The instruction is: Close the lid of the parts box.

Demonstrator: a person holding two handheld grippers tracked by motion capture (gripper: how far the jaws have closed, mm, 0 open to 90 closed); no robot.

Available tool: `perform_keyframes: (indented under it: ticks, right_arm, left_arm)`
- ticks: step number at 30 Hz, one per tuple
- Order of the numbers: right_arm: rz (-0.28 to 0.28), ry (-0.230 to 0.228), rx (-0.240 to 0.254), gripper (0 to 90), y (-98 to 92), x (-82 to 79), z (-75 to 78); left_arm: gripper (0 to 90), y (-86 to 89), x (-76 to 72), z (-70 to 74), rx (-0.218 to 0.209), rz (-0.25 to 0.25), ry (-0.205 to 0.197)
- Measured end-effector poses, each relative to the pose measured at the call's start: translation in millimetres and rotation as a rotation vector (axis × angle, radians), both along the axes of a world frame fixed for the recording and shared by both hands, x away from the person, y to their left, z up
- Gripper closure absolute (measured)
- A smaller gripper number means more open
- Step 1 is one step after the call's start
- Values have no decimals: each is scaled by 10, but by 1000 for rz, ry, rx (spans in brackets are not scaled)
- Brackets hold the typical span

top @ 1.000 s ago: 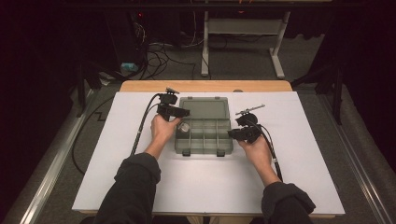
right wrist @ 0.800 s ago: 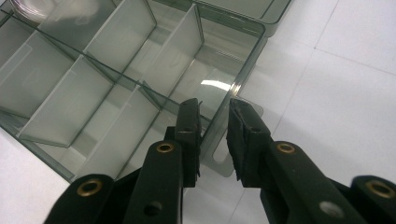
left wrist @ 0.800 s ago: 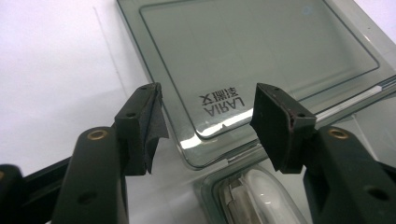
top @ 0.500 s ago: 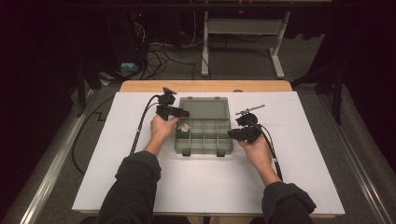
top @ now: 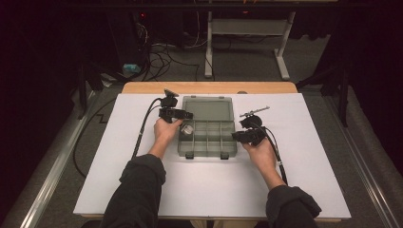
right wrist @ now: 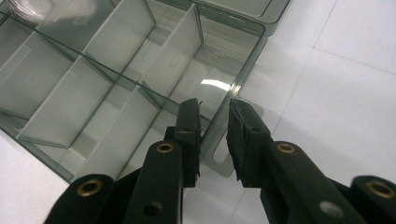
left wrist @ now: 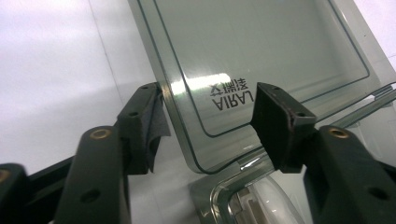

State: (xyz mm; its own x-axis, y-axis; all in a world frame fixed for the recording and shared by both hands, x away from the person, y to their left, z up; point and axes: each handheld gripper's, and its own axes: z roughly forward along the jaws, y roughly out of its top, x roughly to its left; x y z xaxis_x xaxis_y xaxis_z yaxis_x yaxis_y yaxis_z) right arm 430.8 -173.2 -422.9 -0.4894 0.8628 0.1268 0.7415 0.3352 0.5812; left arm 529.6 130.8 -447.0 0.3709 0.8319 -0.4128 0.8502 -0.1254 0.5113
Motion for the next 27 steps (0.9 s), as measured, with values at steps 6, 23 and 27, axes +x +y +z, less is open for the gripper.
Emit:
perform_keyframes:
  ticks: [6, 23, 27]
  right_arm:
    - [-8, 1, -7, 751, 15, -6, 5]
    - [-11, -9, -24, 752, 36, -19, 7]
    - [-11, -9, -24, 751, 39, -20, 7]
  left_arm:
    - [494, -7, -36, 69, 25, -3, -41]
    - [549, -34, -172, 290, 103, -27, -129]
    - [558, -47, -199, 324, 121, -33, -143]
